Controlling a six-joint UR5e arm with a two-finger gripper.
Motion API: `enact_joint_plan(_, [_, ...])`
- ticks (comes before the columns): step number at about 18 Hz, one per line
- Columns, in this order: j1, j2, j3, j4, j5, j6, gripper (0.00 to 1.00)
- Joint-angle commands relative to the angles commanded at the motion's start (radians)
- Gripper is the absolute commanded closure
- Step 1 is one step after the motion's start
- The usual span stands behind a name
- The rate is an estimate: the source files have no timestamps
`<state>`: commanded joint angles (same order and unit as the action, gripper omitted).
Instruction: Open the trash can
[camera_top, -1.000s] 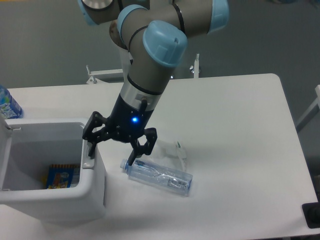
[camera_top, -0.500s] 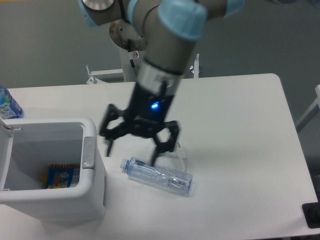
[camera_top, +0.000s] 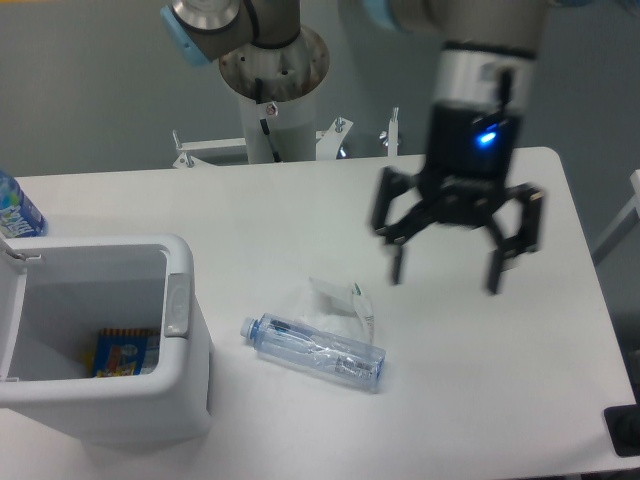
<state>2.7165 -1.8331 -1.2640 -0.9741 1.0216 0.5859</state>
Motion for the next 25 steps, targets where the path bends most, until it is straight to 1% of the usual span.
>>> enact_joint_plan(2, [0.023, 0.0, -0.009, 0.005, 0.009, 0.086, 0.0])
enact_joint_plan(3, [0.026, 0.002, -0.012, 0.002, 0.041, 0.119, 0.0])
enact_joint_plan(5, [0.045, 0.018, -0.032, -0.002, 0.148, 0.158, 0.0])
enact_joint_plan(7, [0.045, 0.021, -0.04, -0.008, 0.219, 0.21, 0.0])
enact_joint_plan(9, [0.045, 0.021, -0.055, -0.011, 0.285, 0.325, 0.0])
enact_joint_plan(11, [0.043, 0.029, -0.078, -0.029, 0.368, 0.461, 0.0])
enact_joint_plan(13, [0.042, 0.043, -0.104, -0.047, 0.422, 0.56, 0.0])
enact_joint_plan(15, [0.042, 0.043, -0.124, -0.049, 0.46, 0.639, 0.0])
enact_joint_plan(18, [0.049, 0.032, -0.129, -0.051, 0.486, 0.696, 0.0])
enact_joint_plan(20, [0.049, 0.015, -0.13, -0.054, 0.486, 0.697, 0.0])
enact_joint_plan(25, [0.049, 0.008, -0.13, -0.055, 0.485, 0.697, 0.0])
